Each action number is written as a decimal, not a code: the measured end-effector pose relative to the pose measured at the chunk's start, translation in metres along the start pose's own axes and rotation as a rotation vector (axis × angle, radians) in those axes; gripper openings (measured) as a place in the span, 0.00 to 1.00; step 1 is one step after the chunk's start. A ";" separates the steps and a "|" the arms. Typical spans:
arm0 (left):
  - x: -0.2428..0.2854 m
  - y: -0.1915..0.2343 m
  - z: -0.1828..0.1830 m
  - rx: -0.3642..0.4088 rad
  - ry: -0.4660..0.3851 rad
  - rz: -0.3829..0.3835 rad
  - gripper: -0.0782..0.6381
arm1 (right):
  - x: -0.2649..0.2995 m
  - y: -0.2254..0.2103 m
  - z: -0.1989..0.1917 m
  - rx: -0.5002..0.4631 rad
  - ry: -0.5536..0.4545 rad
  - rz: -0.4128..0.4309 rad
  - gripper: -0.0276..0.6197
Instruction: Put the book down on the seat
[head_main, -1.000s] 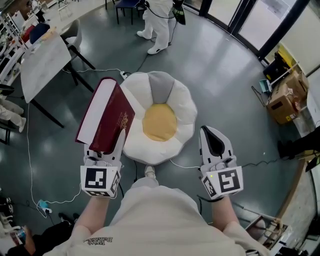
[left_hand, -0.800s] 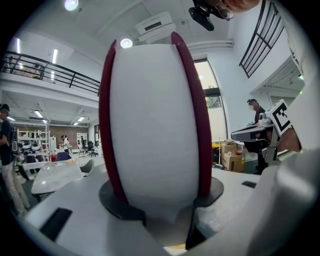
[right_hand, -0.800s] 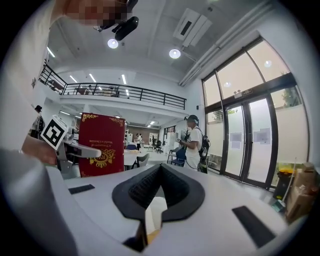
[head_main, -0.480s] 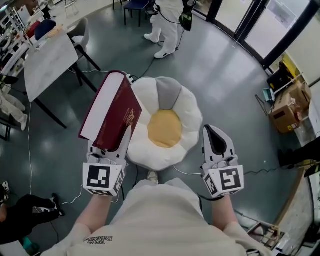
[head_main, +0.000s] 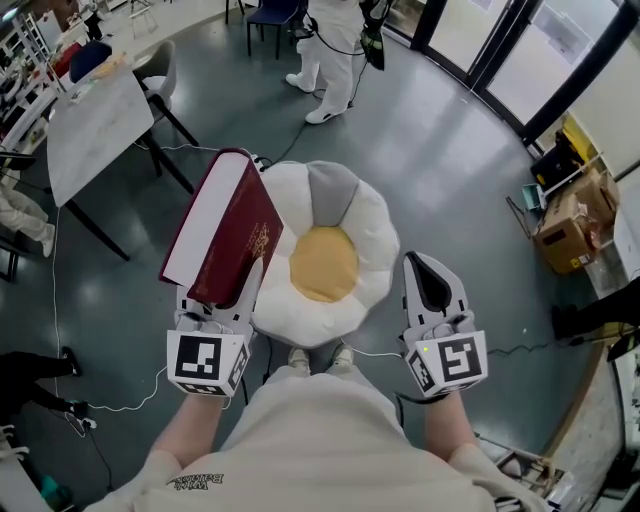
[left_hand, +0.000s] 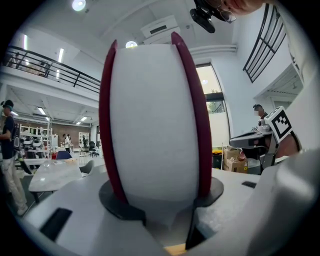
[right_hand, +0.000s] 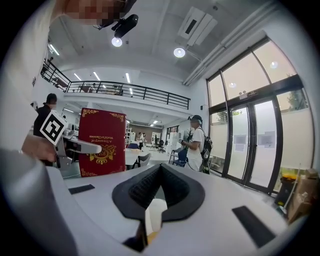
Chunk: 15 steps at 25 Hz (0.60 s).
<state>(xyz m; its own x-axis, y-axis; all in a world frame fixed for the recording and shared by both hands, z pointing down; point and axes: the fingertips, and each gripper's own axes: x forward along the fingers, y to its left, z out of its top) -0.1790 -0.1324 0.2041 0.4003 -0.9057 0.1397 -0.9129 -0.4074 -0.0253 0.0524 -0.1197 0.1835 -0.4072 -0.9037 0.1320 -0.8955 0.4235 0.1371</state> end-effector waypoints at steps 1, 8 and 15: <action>0.000 -0.003 -0.001 0.005 0.003 0.001 0.43 | 0.000 -0.002 0.000 0.000 -0.001 0.004 0.04; 0.010 -0.020 -0.001 -0.017 0.016 -0.005 0.43 | 0.000 -0.010 -0.011 0.014 0.007 0.046 0.04; 0.015 -0.027 -0.006 -0.002 0.041 0.015 0.43 | 0.000 -0.018 -0.022 0.037 0.018 0.062 0.04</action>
<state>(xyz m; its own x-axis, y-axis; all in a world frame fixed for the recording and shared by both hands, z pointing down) -0.1492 -0.1346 0.2129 0.3832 -0.9060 0.1796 -0.9189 -0.3938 -0.0257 0.0728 -0.1261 0.2023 -0.4594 -0.8742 0.1573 -0.8746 0.4761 0.0918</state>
